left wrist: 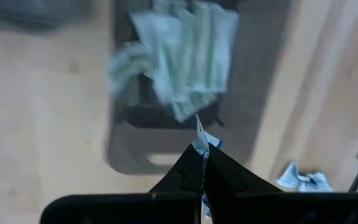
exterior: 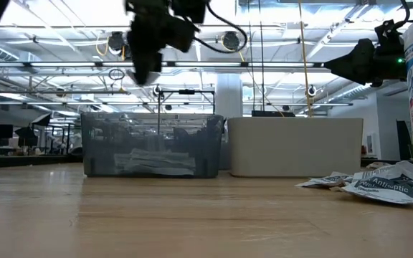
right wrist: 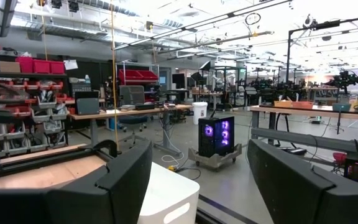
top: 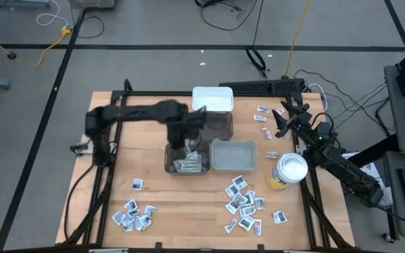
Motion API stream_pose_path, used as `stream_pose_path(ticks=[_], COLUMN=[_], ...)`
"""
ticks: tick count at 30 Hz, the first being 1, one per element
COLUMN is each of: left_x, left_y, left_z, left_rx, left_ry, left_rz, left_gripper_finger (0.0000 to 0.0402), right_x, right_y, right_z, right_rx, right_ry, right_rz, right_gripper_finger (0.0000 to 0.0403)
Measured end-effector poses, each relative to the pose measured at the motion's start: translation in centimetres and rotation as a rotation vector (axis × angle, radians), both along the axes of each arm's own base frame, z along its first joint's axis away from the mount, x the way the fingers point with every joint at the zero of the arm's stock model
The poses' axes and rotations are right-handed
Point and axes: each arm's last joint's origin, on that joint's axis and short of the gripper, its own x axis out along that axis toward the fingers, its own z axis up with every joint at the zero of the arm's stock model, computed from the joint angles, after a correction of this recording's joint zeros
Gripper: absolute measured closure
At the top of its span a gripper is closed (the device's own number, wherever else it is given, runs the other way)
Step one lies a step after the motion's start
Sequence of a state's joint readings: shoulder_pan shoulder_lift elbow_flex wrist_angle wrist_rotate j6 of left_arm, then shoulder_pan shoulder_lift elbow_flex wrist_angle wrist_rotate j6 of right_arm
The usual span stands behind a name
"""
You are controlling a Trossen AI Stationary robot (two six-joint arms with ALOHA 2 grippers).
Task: Pick & Place First Aid Supplies
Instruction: Put the white alcohol pad into the top black bin
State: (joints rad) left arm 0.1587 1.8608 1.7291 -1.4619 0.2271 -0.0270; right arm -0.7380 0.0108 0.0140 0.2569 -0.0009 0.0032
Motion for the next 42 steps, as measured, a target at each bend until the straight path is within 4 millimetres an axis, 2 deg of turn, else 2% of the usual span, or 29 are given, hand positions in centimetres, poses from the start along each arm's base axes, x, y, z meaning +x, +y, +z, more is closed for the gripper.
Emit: stream_pose_path(ticks=[12, 15, 19, 26, 29, 32, 36, 42], left_x=[5.3, 6.3, 7.4, 8.6, 8.8, 8.8, 9.0, 9.0], left_y=[9.3, 11.1, 12.7, 13.4, 13.4, 13.4, 13.5, 13.4], left_z=[-0.2, -1.3, -4.1, -8.9, -9.9, -10.0, -10.0, -9.8], left_rx=[0.075, 0.078, 0.068, 0.031, 0.021, 0.021, 0.025, 0.003], left_ry=[-0.06, -0.068, -0.039, 0.057, 0.078, 0.082, 0.071, 0.061], left_rz=[0.094, 0.112, 0.126, 0.119, 0.116, 0.133, 0.184, 0.189], left_gripper_finger=[0.0398, 0.0399, 0.0398, 0.0397, 0.0399, 0.0394, 0.0356, 0.0251], right_x=[0.0, 0.0, 0.0, 0.0, 0.0, 0.0, 0.0, 0.0], right_y=[0.0, 0.0, 0.0, 0.0, 0.0, 0.0, 0.0, 0.0], right_z=[0.0, 0.0, 0.0, 0.0, 0.0, 0.0, 0.0, 0.0], right_rx=[0.0, 0.0, 0.0, 0.0, 0.0, 0.0, 0.0, -0.001], right_ry=[0.0, 0.0, 0.0, 0.0, 0.0, 0.0, 0.0, -0.001], right_rz=[0.0, 0.0, 0.0, 0.0, 0.0, 0.0, 0.0, 0.0], right_gripper_finger=[0.014, 0.014, 0.014, 0.014, 0.014, 0.014, 0.014, 0.014])
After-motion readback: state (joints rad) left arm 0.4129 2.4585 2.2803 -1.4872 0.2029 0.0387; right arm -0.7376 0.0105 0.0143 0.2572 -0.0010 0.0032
